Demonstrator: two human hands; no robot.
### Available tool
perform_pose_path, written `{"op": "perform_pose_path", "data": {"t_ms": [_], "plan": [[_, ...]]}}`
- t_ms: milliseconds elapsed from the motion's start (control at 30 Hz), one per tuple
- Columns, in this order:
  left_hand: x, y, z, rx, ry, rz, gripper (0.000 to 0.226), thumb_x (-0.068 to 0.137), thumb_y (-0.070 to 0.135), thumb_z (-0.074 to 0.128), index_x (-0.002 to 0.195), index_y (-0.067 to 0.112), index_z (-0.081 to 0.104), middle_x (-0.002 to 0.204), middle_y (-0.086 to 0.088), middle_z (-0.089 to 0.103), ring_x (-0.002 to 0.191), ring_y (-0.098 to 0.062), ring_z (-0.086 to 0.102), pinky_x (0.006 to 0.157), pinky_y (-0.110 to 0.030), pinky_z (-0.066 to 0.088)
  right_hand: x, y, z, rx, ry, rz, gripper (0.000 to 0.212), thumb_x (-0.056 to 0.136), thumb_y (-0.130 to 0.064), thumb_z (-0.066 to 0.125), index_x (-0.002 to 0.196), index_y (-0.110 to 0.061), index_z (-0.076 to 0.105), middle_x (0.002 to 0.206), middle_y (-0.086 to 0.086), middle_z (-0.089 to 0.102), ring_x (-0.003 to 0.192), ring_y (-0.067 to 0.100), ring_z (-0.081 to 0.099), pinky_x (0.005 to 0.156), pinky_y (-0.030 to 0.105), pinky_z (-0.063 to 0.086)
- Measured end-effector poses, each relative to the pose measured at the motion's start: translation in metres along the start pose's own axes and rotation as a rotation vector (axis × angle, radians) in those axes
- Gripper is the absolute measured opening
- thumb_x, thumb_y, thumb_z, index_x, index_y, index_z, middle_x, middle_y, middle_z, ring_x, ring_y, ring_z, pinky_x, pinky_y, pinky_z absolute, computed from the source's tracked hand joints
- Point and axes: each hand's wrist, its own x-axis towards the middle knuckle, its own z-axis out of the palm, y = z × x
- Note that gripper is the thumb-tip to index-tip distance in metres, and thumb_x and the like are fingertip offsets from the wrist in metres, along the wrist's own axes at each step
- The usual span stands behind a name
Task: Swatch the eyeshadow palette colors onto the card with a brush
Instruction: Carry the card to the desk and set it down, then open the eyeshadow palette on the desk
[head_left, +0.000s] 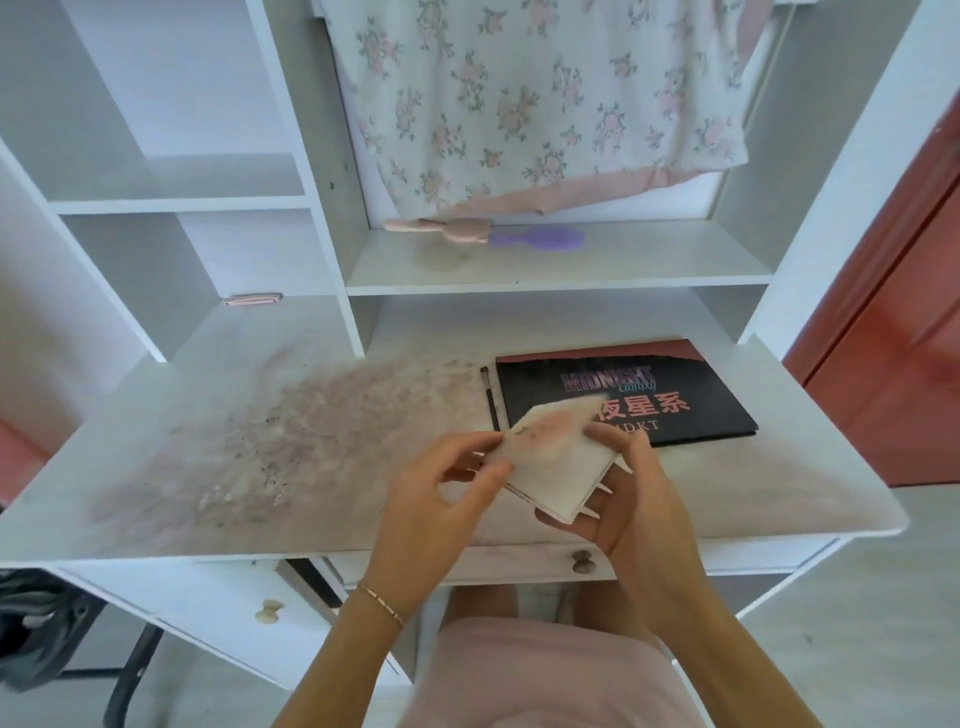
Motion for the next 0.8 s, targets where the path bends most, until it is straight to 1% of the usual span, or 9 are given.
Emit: {"op": "perform_pose_path", "data": {"t_ms": [67, 133, 233, 300, 400, 500, 600, 700, 800], "plan": [[0.003, -0.003, 0.003, -0.052, 0.083, -0.088, 0.009, 0.082, 0.035, 0.055, 0.085, 0.038, 0.064, 0.079, 0.023, 0.067, 0.075, 0.007, 0.06, 0.066, -0.005, 0.044, 0.001, 0.004, -0.003, -0.107, 0.026, -0.031, 0.021, 0.094, -0.026, 0.042, 0.095, -0.026, 0.063, 0.079, -0.003, 0.071, 0.077, 0.017, 0.069, 0.058, 0.033, 0.056], [0.006, -0.006, 0.005, -0.186, 0.171, -0.22, 0.018, 0.079, 0.042, 0.054, 0.082, 0.031, 0.068, 0.076, 0.013, 0.07, 0.071, 0.0, 0.063, 0.066, -0.011, 0.049, 0.001, 0.009, -0.005, -0.218, 0.015, -0.051, 0.017, 0.092, -0.015, 0.048, 0.101, -0.026, 0.056, 0.08, -0.006, 0.071, 0.077, 0.013, 0.068, 0.056, 0.027, 0.055], [0.012, -0.015, 0.006, -0.452, 0.251, -0.447, 0.03, 0.081, 0.038, 0.057, 0.101, 0.018, 0.068, 0.084, 0.0, 0.072, 0.077, -0.015, 0.068, 0.067, -0.023, 0.055, 0.0, 0.017, -0.005, -0.323, -0.016, -0.077, 0.03, 0.088, -0.006, 0.054, 0.105, -0.03, 0.049, 0.08, -0.006, 0.072, 0.069, 0.013, 0.068, 0.049, 0.018, 0.05], [0.016, -0.02, 0.004, -0.565, 0.255, -0.537, 0.025, 0.09, 0.025, 0.054, 0.11, 0.013, 0.064, 0.082, -0.003, 0.072, 0.074, -0.015, 0.067, 0.063, -0.023, 0.054, -0.001, 0.022, -0.003, -0.405, -0.03, -0.078, 0.034, 0.086, -0.006, 0.057, 0.107, -0.031, 0.048, 0.076, -0.007, 0.071, 0.058, 0.012, 0.065, 0.046, 0.014, 0.046], [0.021, -0.025, 0.002, -0.676, 0.283, -0.623, 0.026, 0.092, 0.017, 0.054, 0.117, 0.012, 0.058, 0.071, 0.0, 0.07, 0.063, -0.009, 0.063, 0.054, -0.02, 0.051, 0.0, 0.028, -0.001, -0.457, -0.11, -0.053, 0.023, 0.086, -0.005, 0.056, 0.103, -0.021, 0.053, 0.07, -0.004, 0.07, 0.054, 0.01, 0.06, 0.048, 0.016, 0.046], [0.02, -0.032, 0.0, -0.547, 0.382, -0.596, 0.03, 0.09, 0.015, 0.057, 0.118, 0.021, 0.049, 0.06, 0.004, 0.067, 0.053, -0.006, 0.06, 0.048, -0.019, 0.048, 0.004, 0.028, 0.003, -0.469, -0.151, -0.047, 0.016, 0.087, -0.004, 0.054, 0.096, -0.017, 0.057, 0.07, -0.003, 0.069, 0.055, 0.01, 0.061, 0.052, 0.017, 0.049], [0.019, -0.036, -0.006, -0.348, 0.399, -0.446, 0.033, 0.09, 0.015, 0.056, 0.113, 0.037, 0.046, 0.07, 0.002, 0.071, 0.059, -0.009, 0.065, 0.051, -0.018, 0.051, 0.008, 0.028, 0.011, -0.475, -0.171, -0.039, 0.017, 0.088, -0.004, 0.053, 0.095, -0.018, 0.057, 0.073, -0.003, 0.07, 0.057, 0.01, 0.062, 0.054, 0.018, 0.05], [0.025, -0.042, -0.016, -0.309, 0.334, -0.426, 0.024, 0.091, 0.015, 0.054, 0.101, 0.036, 0.059, 0.081, 0.006, 0.071, 0.073, -0.007, 0.067, 0.057, -0.017, 0.053, 0.016, 0.028, 0.022, -0.472, -0.207, -0.031, 0.018, 0.088, -0.004, 0.054, 0.095, -0.02, 0.056, 0.071, -0.005, 0.069, 0.057, 0.008, 0.062, 0.056, 0.018, 0.052], [0.034, -0.052, -0.027, -0.385, 0.36, -0.498, 0.023, 0.09, 0.011, 0.056, 0.098, 0.031, 0.063, 0.078, 0.004, 0.071, 0.075, -0.01, 0.066, 0.066, -0.023, 0.054, 0.029, 0.031, 0.036, -0.55, -0.259, -0.022, 0.019, 0.088, -0.01, 0.055, 0.096, -0.028, 0.053, 0.082, -0.005, 0.066, 0.063, 0.006, 0.063, 0.06, 0.018, 0.051]]}}
